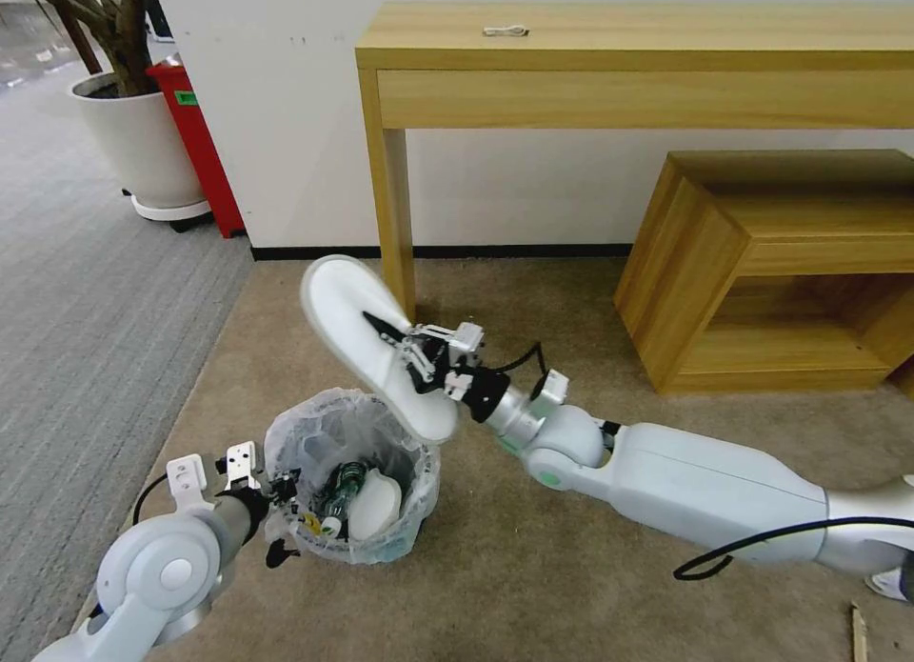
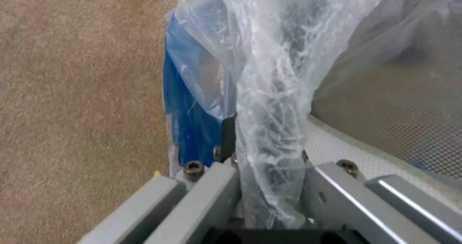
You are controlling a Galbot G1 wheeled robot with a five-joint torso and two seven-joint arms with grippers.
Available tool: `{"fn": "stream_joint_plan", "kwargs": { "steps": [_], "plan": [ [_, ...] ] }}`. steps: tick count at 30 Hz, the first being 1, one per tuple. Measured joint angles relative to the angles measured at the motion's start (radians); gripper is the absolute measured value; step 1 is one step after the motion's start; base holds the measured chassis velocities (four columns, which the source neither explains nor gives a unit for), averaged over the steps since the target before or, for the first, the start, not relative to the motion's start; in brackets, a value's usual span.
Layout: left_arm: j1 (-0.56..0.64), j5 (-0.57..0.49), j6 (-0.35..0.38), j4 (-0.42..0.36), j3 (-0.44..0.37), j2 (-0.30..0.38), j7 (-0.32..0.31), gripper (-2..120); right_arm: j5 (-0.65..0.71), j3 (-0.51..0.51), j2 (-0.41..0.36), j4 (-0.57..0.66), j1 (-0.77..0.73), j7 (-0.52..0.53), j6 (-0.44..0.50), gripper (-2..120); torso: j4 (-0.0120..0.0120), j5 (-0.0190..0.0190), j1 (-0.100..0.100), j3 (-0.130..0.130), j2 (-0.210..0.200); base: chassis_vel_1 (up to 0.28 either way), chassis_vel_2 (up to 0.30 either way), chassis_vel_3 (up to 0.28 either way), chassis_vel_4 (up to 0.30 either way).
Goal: Pick up the trash bin and place the garbage on the floor into it.
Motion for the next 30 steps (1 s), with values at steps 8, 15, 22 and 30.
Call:
{"fn": "stream_joint_plan", "kwargs": {
  "steps": [8, 15, 22, 30],
  "plan": [
    [0.000, 0.002, 0.000, 0.000, 0.007, -0.002, -0.001, 0, 0.008, -0.043, 0.037, -0.017, 0.025, -0.001, -0.001, 0, 0.0000, 0.0000, 0.000, 0.000, 0.000, 0.000, 0.000, 0.000, 0.000],
    [-0.003, 0.002, 0.000, -0.004, 0.010, -0.003, -0.004, 0, 0.009, -0.070, 0.076, -0.038, 0.029, -0.003, 0.000, 0, 0.0000, 0.0000, 0.000, 0.000, 0.000, 0.000, 0.000, 0.000, 0.000],
    [-0.002, 0.000, 0.000, -0.013, 0.006, -0.005, -0.007, 0, 0.005, -0.085, 0.108, -0.050, 0.021, -0.001, 0.000, 0, -0.0001, -0.0001, 0.000, 0.000, 0.000, 0.000, 0.000, 0.000, 0.000],
    [-0.002, 0.000, 0.000, -0.017, 0.007, -0.011, -0.010, 0, -0.005, -0.104, 0.142, -0.058, 0.013, 0.008, 0.000, 0, 0.0000, 0.0000, 0.000, 0.000, 0.000, 0.000, 0.000, 0.000, 0.000]
  ]
}}
